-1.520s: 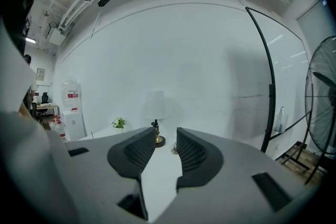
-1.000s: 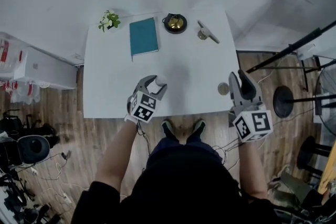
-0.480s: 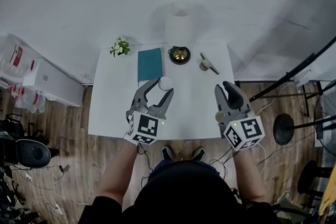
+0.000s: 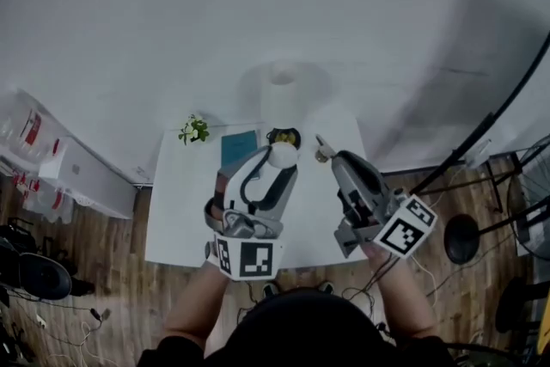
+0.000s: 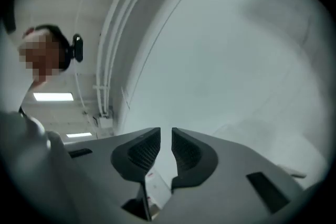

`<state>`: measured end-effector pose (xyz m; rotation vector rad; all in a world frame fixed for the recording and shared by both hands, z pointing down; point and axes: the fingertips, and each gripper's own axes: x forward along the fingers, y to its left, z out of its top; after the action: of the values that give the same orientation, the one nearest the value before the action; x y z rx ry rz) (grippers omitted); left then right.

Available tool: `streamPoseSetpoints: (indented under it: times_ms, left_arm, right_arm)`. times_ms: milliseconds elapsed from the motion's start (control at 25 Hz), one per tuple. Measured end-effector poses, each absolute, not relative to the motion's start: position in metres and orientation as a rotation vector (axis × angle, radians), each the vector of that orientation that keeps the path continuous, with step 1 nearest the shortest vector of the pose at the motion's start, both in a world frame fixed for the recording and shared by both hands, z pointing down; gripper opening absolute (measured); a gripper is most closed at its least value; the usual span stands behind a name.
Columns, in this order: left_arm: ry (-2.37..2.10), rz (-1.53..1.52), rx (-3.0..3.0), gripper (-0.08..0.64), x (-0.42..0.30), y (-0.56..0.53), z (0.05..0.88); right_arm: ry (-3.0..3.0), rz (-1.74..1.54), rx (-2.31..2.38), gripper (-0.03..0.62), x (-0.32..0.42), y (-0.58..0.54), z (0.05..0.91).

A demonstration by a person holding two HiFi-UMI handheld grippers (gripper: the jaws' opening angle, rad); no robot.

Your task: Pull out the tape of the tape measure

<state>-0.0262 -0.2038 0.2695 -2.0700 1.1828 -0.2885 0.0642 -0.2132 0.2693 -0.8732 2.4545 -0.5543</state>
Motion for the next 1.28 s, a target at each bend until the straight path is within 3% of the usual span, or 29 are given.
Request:
streamPoseSetpoints:
  times_ms: [320, 600, 920, 1120, 1280]
  left_arm:
    - [1.064, -0.23, -1.932, 0.213, -0.002, -0.201, 0.257]
    - [1.043, -0.259, -1.958, 0.213, -0.003, -0.207, 0.277]
    - [1.024, -0.368, -1.973, 0.213, -0.01, -0.219, 0.296]
    - [1.004, -0.47, -2.019, 0.213, -0.01, -0.229, 0.308]
    - [0.986, -0.527, -2.047, 0.213, -0.01, -0.232, 0.317]
  right_arm:
    - [2.312, -0.816, -0.495, 0.103, 0.051, -0.211, 0.245]
    - [2.419, -0.805, -0.561, 0.104, 0.041, -0.216, 0.272]
    - [3.068, 0.346, -1.278, 0.103, 0.029, -0.223, 0.31]
    - [3.068, 1.222, -1.466, 0.091, 0.014, -0.229, 0.324]
    - [2.978, 1.637, -1.515, 0.092, 0.009, -0.232, 0.329]
